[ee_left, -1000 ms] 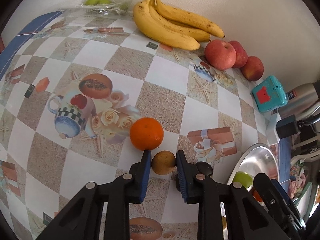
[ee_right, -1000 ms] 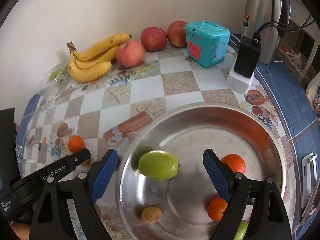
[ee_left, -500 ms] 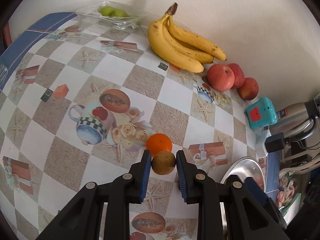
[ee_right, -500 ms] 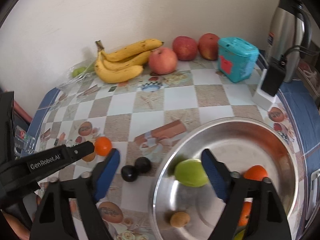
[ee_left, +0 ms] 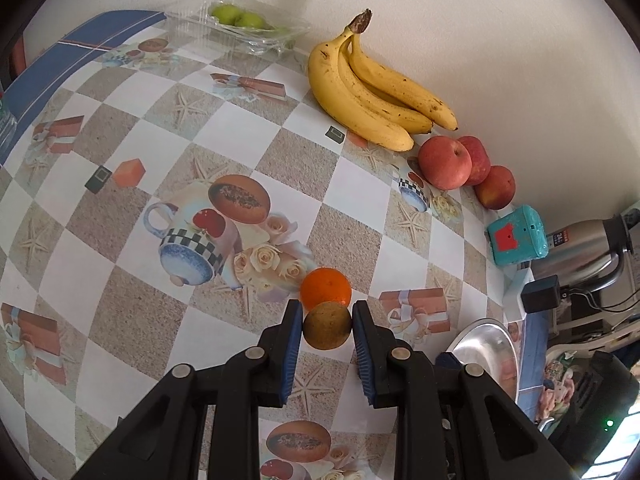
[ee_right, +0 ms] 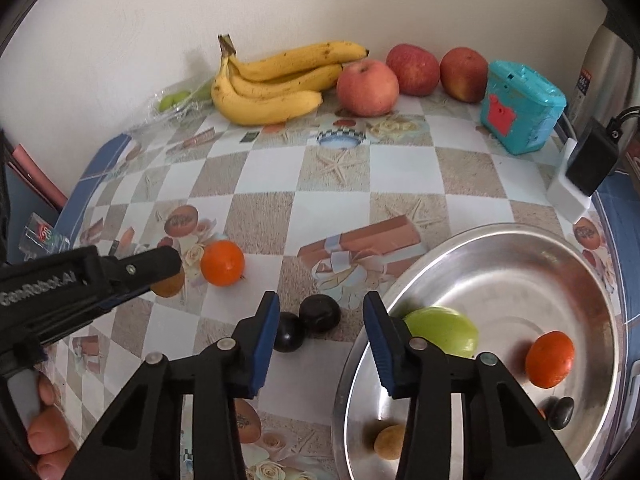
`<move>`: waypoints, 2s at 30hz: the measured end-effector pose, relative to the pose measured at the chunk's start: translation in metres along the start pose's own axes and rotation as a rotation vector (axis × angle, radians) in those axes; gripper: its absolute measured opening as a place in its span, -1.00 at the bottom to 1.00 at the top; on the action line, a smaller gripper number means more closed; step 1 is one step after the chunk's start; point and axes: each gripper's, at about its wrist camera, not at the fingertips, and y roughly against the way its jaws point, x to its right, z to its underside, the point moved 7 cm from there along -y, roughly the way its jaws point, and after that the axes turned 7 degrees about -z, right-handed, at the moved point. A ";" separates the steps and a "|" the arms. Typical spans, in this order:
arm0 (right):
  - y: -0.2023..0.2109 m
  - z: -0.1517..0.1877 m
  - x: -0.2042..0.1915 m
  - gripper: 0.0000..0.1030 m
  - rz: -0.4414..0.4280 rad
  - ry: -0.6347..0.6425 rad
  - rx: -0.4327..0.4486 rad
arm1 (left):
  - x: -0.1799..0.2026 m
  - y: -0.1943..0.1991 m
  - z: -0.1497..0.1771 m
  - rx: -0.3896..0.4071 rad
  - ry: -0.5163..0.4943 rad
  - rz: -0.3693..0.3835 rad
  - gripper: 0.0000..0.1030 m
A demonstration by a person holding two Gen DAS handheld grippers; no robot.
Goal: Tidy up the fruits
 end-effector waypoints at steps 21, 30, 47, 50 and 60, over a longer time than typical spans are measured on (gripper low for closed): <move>-0.019 0.002 -0.002 -0.35 0.029 0.000 -0.028 | 0.001 -0.002 0.001 -0.010 -0.001 0.005 -0.47; -0.022 0.001 -0.003 -0.35 0.071 0.027 -0.024 | 0.001 -0.003 0.002 -0.012 -0.004 0.005 -0.47; -0.025 0.002 -0.005 -0.56 0.095 0.044 -0.032 | 0.002 -0.003 0.002 -0.013 -0.006 0.006 -0.47; -0.025 0.002 -0.004 -0.57 0.095 0.045 -0.032 | 0.002 -0.003 0.001 -0.014 -0.005 0.006 -0.47; -0.025 0.002 -0.003 -0.58 0.088 0.039 -0.029 | 0.002 -0.003 0.001 -0.011 -0.002 0.007 -0.47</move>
